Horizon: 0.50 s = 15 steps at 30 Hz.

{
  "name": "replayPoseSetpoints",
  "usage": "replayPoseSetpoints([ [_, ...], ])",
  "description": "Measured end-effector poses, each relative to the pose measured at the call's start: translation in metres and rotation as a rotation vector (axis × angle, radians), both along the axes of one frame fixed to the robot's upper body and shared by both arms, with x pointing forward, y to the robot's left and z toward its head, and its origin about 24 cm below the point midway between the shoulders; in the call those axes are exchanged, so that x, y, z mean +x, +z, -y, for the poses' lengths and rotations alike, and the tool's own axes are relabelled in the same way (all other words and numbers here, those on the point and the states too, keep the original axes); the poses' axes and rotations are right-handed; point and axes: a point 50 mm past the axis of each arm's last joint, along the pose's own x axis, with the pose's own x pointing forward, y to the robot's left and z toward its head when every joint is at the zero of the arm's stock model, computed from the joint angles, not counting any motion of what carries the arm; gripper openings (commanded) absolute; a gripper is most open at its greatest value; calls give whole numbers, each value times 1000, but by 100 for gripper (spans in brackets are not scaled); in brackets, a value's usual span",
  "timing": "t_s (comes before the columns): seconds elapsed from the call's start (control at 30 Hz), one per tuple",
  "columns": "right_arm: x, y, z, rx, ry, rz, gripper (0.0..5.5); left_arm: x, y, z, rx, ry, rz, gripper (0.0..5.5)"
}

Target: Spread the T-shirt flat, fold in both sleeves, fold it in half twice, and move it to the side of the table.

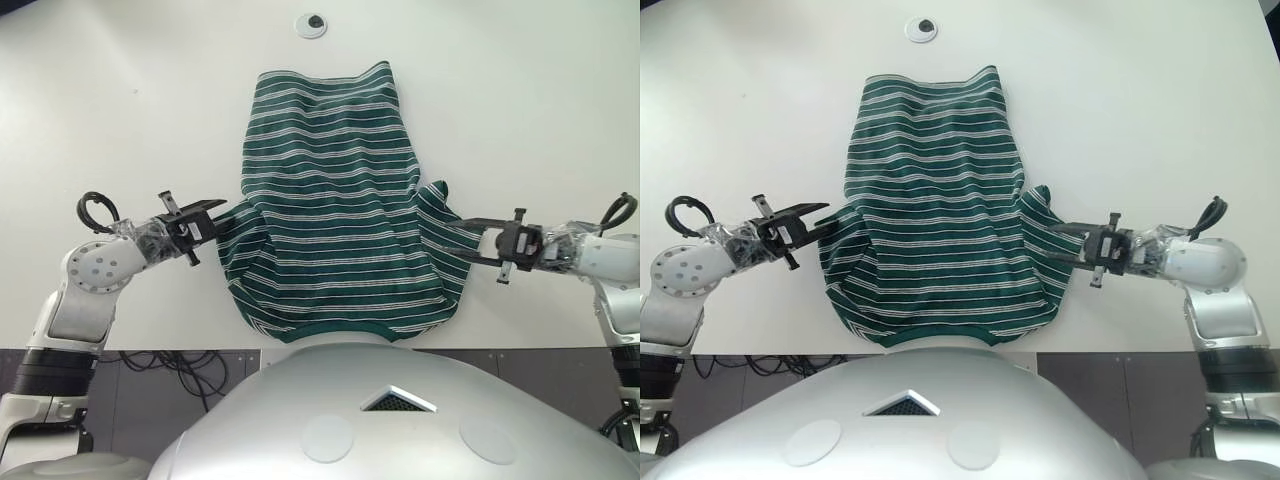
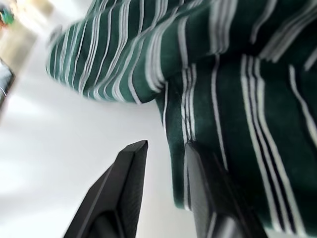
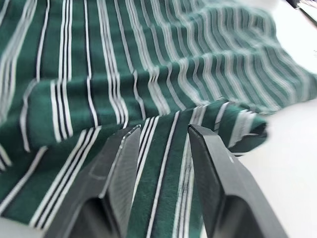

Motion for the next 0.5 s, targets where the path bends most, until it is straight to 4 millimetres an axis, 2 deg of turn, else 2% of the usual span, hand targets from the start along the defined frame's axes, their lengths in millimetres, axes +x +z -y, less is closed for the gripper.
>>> replayPoseSetpoints([
  [0.07,-1,-8,8,-99,-2,14,174,-5,2,-5,51,-47,10,138],
  [0.13,-1,-9,11,-122,0,35,174,-14,4,-12,85,-62,-6,138],
  [0.3,-13,0,37,-252,22,-27,174,-39,16,-28,185,-100,-79,138],
  [0.5,-21,0,39,-237,9,-79,174,-62,30,-38,264,-93,-164,138],
])
